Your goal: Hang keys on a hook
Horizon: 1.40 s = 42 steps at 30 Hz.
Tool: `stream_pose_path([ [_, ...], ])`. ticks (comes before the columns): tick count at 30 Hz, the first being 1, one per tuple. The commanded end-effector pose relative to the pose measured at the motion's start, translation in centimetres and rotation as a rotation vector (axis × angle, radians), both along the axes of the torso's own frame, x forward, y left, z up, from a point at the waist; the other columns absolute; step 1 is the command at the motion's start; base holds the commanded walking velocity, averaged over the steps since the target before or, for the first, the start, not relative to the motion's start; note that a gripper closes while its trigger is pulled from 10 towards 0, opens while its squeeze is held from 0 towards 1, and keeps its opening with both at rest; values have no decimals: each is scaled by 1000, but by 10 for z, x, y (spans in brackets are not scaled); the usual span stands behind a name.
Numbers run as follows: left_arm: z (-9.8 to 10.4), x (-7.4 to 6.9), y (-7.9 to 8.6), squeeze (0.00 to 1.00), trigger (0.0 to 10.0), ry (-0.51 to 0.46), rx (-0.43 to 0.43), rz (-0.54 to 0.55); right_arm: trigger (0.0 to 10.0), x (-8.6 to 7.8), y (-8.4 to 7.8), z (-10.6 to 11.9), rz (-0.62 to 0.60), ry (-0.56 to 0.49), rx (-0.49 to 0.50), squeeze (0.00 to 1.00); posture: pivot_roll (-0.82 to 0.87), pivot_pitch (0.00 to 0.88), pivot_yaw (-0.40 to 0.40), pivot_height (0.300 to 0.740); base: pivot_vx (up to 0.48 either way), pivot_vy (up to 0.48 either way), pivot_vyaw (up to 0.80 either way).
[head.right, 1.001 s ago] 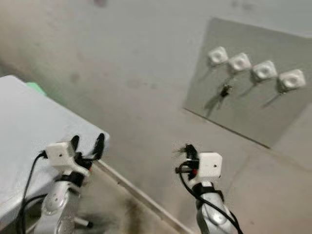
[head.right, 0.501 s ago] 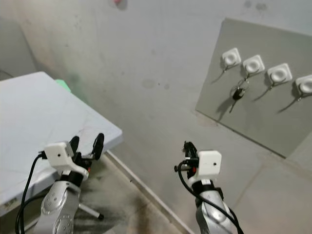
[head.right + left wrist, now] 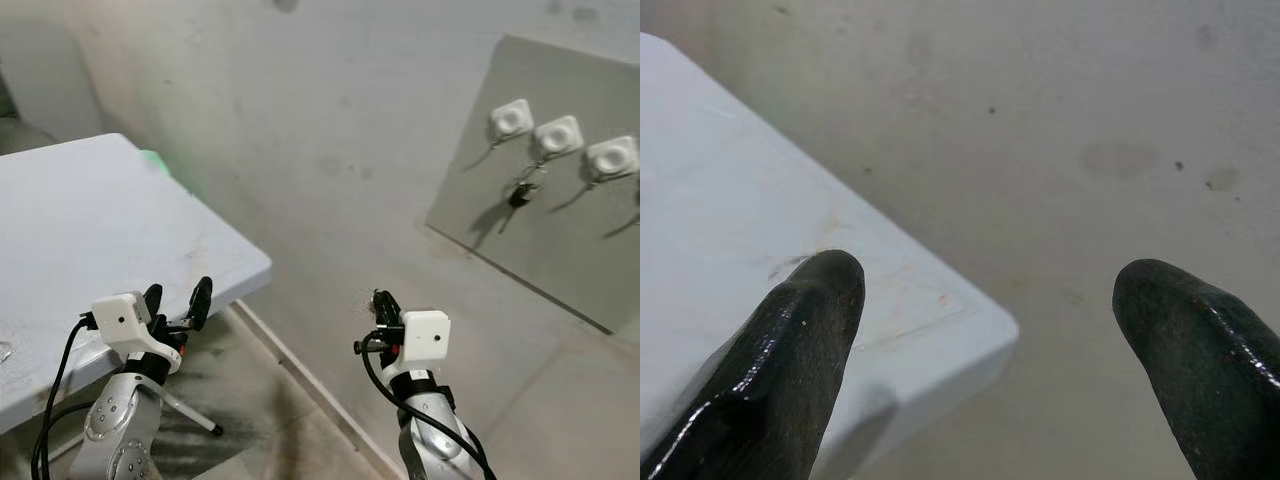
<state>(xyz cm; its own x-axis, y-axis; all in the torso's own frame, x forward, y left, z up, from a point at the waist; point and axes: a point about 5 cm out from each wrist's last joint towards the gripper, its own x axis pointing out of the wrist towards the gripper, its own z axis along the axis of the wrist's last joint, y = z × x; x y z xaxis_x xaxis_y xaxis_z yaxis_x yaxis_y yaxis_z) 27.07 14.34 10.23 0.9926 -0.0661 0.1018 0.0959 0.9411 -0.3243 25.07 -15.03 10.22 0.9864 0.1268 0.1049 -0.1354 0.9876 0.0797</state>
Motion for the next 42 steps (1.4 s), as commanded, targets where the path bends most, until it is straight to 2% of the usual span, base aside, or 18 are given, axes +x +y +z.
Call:
stream_pose_path([
  [1,5,3,-5,0,10000,-13,-11,0,10000,2,-2,6,0,-26,-2,0,23,0,-86,740,0,0,0],
  [12,7,3,-4,0,10000,-25,34,11,10000,4,-1,8,-3,-36,-9,0,28,0,-82,740,0,0,0],
  [23,8,2,-4,0,10000,-24,32,8,10000,7,-1,7,-14,-13,3,0,33,0,-80,740,0,0,0],
  [42,7,1,-7,0,10000,-24,31,-11,10000,8,-1,5,-15,8,9,0,33,0,-80,740,0,0,-724],
])
